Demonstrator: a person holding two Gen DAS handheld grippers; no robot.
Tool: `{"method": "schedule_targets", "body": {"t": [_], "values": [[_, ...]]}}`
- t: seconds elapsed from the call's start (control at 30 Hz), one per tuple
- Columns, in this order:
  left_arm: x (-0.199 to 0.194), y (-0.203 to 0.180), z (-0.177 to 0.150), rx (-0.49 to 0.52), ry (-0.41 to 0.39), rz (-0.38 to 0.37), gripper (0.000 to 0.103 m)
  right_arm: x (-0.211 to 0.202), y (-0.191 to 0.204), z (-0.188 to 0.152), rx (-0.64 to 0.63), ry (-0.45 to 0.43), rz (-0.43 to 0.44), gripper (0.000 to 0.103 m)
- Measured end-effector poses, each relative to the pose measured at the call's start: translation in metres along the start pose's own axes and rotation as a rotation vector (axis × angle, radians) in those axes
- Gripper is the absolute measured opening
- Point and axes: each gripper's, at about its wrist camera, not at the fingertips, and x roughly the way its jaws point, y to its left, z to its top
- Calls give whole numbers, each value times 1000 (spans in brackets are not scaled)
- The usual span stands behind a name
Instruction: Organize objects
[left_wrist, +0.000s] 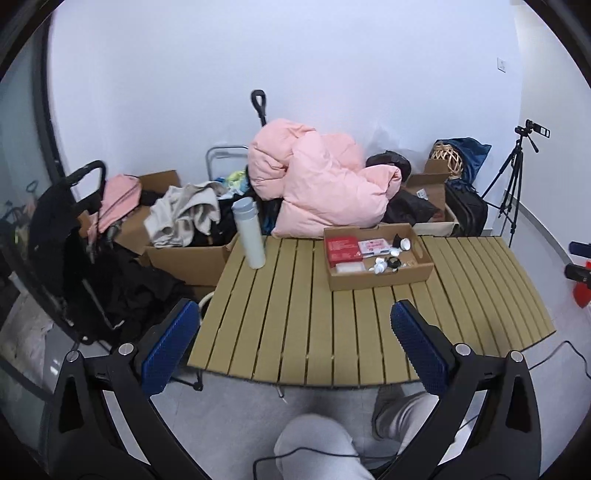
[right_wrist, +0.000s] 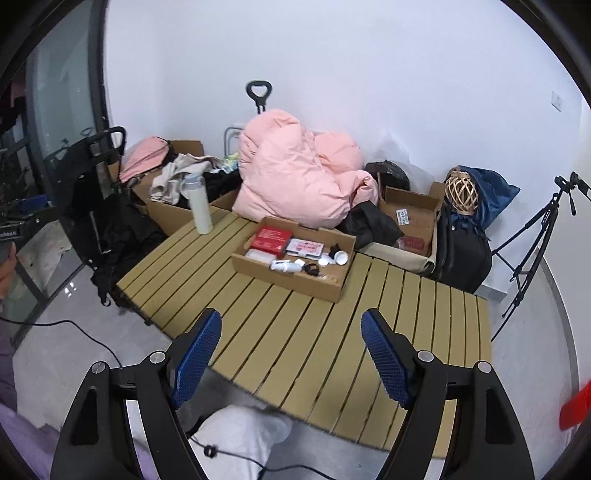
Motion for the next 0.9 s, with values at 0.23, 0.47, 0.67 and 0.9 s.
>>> {"method": "schedule_targets", "body": {"t": [0.23,0.47,0.67,0.9], "values": [[-39,-23,-96,46,-36,17,103,-41,45,-88,15,-43,2,82],[-65,-22,-173,-70,-13,6,103,-63,89,-162,119,-90,11,82],[-67,-27,-199,-110,-5,48,103,-41,120,-187,170,-39,-31,82],[-68,-37,-197,-64,-27,66,103,-30,139,-192,139,-36,-34,82]]}}
